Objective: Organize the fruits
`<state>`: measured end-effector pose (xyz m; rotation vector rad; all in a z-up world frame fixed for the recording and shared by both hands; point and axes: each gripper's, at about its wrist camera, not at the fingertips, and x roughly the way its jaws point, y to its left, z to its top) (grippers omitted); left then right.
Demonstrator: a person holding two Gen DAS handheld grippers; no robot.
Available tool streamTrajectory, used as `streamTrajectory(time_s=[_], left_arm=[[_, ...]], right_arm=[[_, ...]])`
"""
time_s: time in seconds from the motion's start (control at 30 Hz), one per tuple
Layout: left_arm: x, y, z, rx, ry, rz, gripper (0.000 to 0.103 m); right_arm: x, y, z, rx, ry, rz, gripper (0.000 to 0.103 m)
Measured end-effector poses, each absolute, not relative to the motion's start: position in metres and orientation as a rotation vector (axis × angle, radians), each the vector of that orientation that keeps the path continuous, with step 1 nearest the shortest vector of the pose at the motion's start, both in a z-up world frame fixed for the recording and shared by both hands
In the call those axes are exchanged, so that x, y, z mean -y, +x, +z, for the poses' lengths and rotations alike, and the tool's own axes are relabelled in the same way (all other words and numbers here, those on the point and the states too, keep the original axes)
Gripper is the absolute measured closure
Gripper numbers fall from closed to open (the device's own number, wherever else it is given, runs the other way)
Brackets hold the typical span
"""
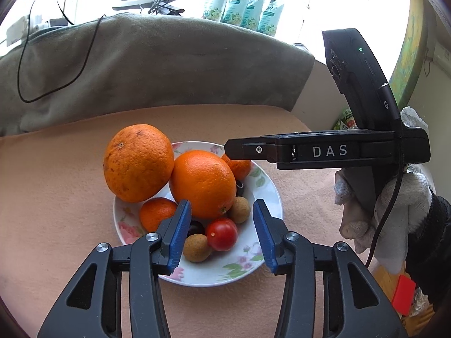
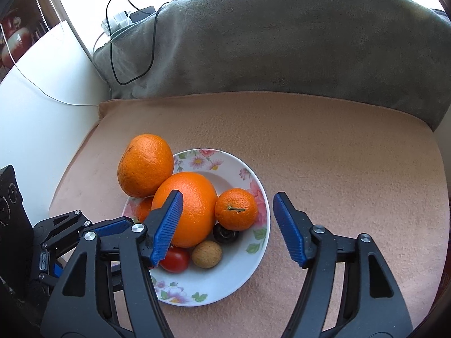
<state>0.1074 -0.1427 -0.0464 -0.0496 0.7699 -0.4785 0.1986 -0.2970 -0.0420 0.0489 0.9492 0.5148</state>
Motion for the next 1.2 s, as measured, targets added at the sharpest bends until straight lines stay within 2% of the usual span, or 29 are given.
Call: streamTrajectory(time_s=[0.07,0.17,0.27,0.43,0.57,0.7,0.77,1.1,1.2], left_arm=[[0.141,0.107,-0.046,-0.765,-0.057,-0.470,0.045],[0.137,0.106,-0.044,-0.759,-0.061,-0.468,0.043],[0.133,0.105,-0.044,-0.758,-0.067,-0.460,0.035],[0.124,0.099,-0.044,-0.757,-0.077,-0.453,0.035],[0.116,0.094,-0.042,-0.756,-0.080,-0.428,0.031],[0.108,0.087,-0.038,-0.756,-0.086,-0.397,0.030],[0.106,0.086,-0.036,-0.752,-0.082,-0.376,0.025],[0.096,0.068,-0.021,-0.695,-0.074,-0.324,0.025],[0.095,0.063,-0.017,-0.676,-0.072,-0.319,0.022]], right_arm=[[0.297,0.196,-0.040,-0.943,0.044,0.509,0.032],[0.299,0.190,-0.037,-0.929,0.046,0.498,0.025],[0.301,0.183,-0.033,-0.912,0.052,0.489,0.022],[0.305,0.165,-0.022,-0.853,0.053,0.445,0.016],[0.311,0.147,-0.014,-0.809,0.072,0.415,0.011],[0.315,0.133,-0.008,-0.784,0.084,0.377,0.011],[0.318,0.124,-0.004,-0.766,0.098,0.360,0.011],[0.335,0.088,0.004,-0.704,0.121,0.277,0.008],[0.335,0.081,0.005,-0.693,0.115,0.253,0.008]])
